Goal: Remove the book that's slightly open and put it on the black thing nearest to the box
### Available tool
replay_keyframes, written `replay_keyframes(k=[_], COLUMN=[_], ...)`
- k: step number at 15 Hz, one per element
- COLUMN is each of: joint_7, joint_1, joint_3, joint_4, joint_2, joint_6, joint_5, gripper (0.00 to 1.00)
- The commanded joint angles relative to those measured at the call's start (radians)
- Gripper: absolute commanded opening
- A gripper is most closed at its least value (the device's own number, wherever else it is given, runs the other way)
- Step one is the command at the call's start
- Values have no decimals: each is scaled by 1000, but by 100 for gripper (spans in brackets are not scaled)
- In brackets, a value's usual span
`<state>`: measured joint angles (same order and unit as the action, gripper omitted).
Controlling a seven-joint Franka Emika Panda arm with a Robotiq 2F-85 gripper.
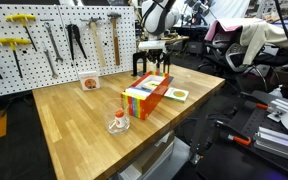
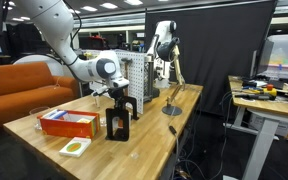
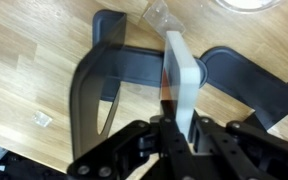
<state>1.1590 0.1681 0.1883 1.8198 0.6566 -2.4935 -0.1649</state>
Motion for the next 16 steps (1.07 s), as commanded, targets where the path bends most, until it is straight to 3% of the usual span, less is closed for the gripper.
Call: replay_keyframes(k=[1,11,12,14,16], joint_7=[3,0,-1,-3,-4], joint_1=[11,10,10,9,8], joint_3=[11,9,8,6,5], joint_4=[22,31,33,35,37], joint_2=[-20,-21,-22,-22,-22], joint_6=[-24,-28,-29,-29,-28], joint_5=[-5,-1,-1,1,2], gripper=[4,5,10,40,41])
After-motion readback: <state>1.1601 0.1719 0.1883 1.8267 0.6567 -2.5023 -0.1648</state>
